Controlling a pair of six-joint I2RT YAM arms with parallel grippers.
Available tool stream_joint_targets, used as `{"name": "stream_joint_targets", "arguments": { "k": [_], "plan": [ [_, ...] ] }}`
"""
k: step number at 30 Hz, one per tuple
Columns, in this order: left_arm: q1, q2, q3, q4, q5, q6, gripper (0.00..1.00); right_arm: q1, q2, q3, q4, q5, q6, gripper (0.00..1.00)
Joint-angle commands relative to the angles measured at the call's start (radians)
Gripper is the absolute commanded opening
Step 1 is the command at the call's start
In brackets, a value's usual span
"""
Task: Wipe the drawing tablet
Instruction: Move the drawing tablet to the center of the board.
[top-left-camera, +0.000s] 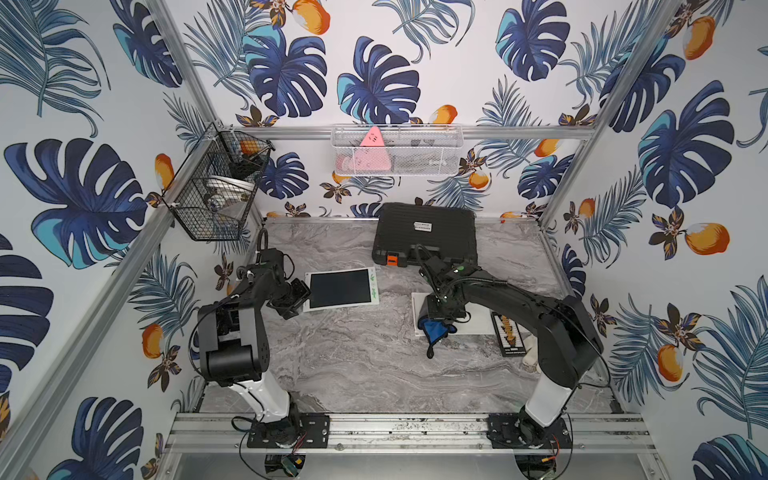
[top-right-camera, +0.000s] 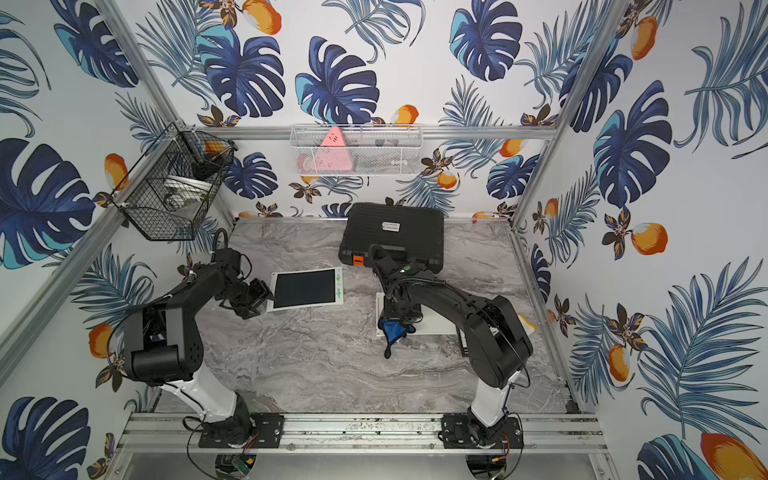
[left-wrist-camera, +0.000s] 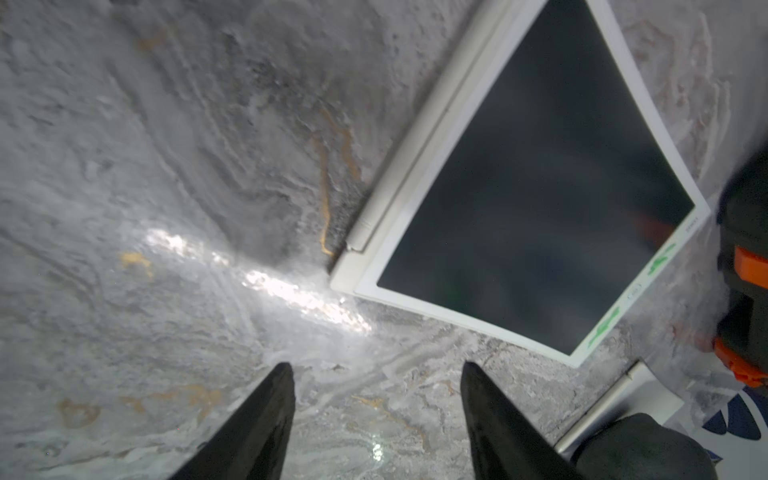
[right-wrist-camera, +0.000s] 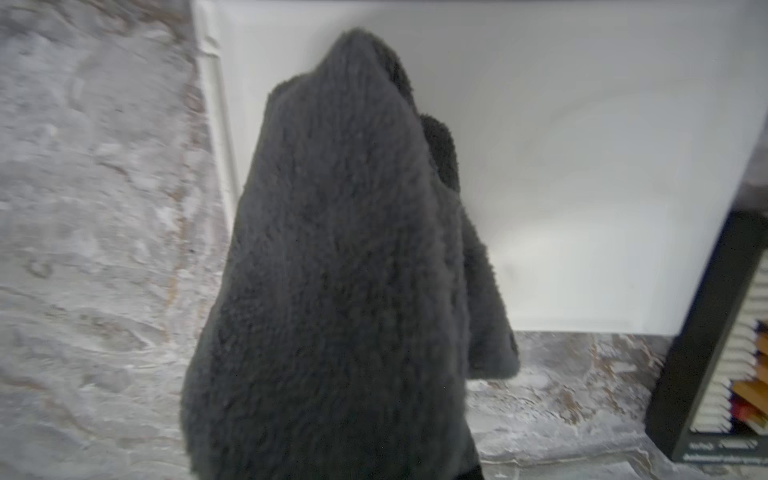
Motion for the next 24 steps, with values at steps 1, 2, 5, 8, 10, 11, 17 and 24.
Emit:
{"name": "stream_joint_targets", "arguments": {
  "k": [1,2,5,8,10,11,17,24],
  "plan": [
    [0.020,0.049,0.038,0.052,-0.005,-0.034,0.66,0.008,0.100,0.134,0.028,-0.050,-0.020,0.00],
    [0.028,0.065,0.047,0.078,0.011,-0.040,0.66,0.008,0.136,0.182,0.034,-0.063,-0.017,0.00],
    [0.040,0.121,0.087,0.144,0.081,-0.048,0.66,0.008,0.244,0.316,0.055,-0.087,-0.009,0.00],
    [0.040,0.174,0.122,0.181,0.104,-0.048,0.66,0.003,0.334,0.413,0.097,-0.119,0.015,0.00],
    [0.040,0.203,0.142,0.185,0.109,-0.041,0.66,-0.004,0.374,0.446,0.146,-0.139,0.042,0.00],
    [0.039,0.218,0.154,0.181,0.104,-0.037,0.66,-0.006,0.390,0.464,0.170,-0.155,0.052,0.00],
    [0.039,0.263,0.177,0.194,0.103,-0.026,0.68,-0.037,0.502,0.567,0.205,-0.219,0.139,0.00],
    [0.038,0.254,0.168,0.180,0.108,-0.016,0.68,-0.042,0.380,0.450,0.175,-0.080,0.142,0.18]
  ]
}}
